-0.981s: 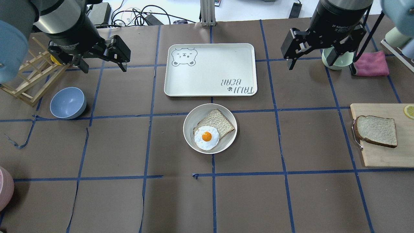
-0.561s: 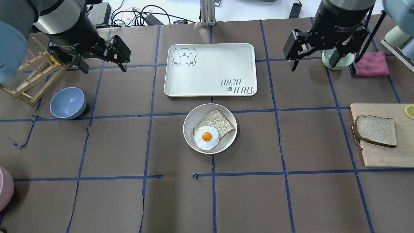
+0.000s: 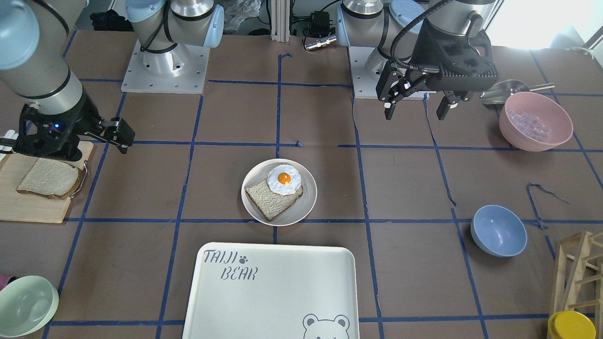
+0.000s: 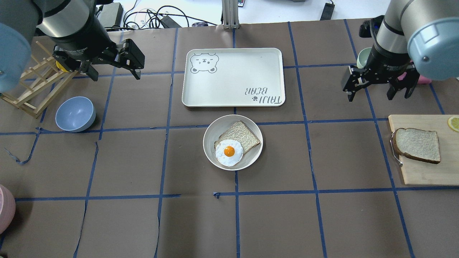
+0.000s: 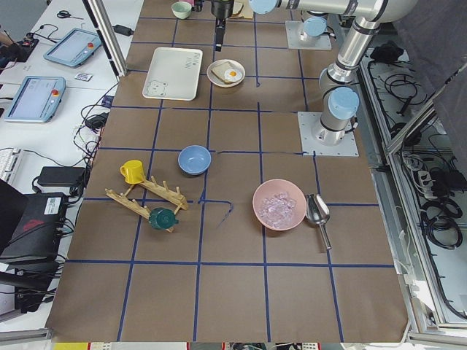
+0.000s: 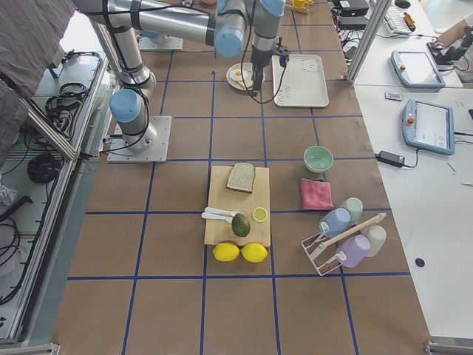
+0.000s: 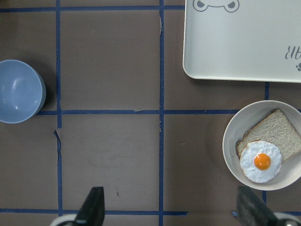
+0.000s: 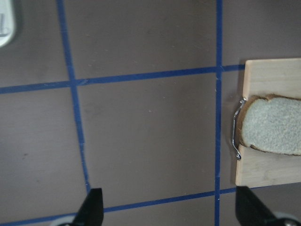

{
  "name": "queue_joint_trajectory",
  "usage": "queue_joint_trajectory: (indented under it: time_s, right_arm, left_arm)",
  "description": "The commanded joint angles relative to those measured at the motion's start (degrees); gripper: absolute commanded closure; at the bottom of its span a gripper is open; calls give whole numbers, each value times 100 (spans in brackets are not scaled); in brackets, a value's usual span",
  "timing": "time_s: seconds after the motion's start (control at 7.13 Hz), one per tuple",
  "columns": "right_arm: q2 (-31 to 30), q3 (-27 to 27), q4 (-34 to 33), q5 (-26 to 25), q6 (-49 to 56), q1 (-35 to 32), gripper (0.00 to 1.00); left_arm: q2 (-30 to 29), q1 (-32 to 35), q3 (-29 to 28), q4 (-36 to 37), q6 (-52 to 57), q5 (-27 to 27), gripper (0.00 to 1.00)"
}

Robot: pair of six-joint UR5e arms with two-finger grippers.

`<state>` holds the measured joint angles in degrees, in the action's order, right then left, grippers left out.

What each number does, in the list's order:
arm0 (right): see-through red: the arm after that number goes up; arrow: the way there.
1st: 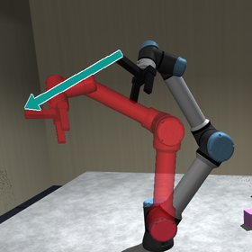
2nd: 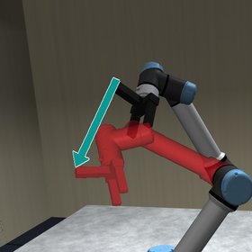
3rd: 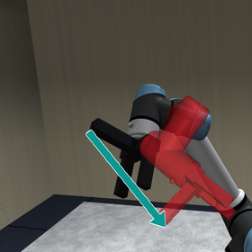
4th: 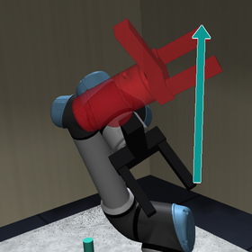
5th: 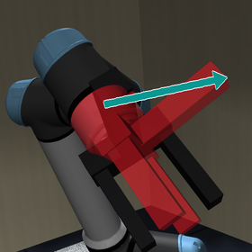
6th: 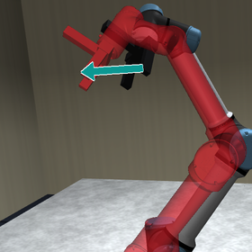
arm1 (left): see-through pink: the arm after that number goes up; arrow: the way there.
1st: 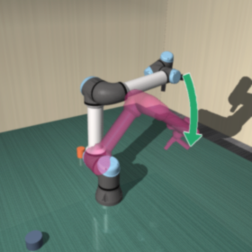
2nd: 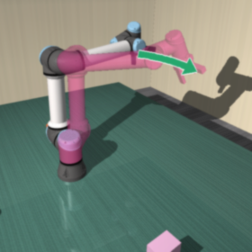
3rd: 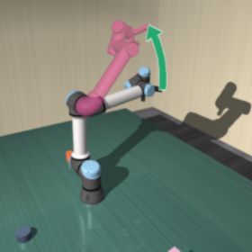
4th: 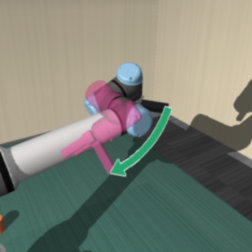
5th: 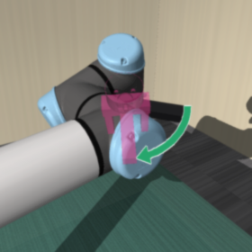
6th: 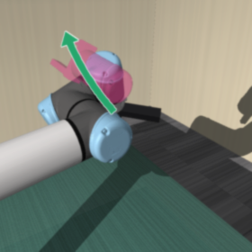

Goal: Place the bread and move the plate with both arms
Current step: 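Move the right gripper down to the bread slice on the wooden board, then grasp the bread slice with the right gripper and lift it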

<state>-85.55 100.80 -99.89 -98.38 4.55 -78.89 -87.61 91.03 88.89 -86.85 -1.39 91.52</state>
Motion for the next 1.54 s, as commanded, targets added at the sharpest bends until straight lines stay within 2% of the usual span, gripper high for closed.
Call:
queue_joint_trajectory:
  time_s: [0.0,0.42,0.56,0.98,1.12,1.26,1.4]
  right_arm:
    - [719,721,-1448,-636,274,688,0]
    - [1459,740,-2050,-788,617,963,0]
    - [1636,740,-2096,-997,783,1024,4]
    - [1804,923,-2079,-1043,987,1244,22]
    - [1796,1055,-2096,-1052,996,1288,31]
    - [1778,1047,-2105,-1060,1030,1323,47]
    - [1770,1047,-2131,-1052,1100,1323,71]
  left_arm:
    - [25,-6,14,-7,7,6,0]
    - [16,-6,6,-7,7,15,0]
    - [16,-6,6,-7,7,15,0]
    - [7,2,-3,-7,-2,15,0]
    - [7,3,-3,-7,-2,15,0]
    - [7,3,6,-7,-2,15,0]
    - [7,3,-3,-7,-2,15,0]
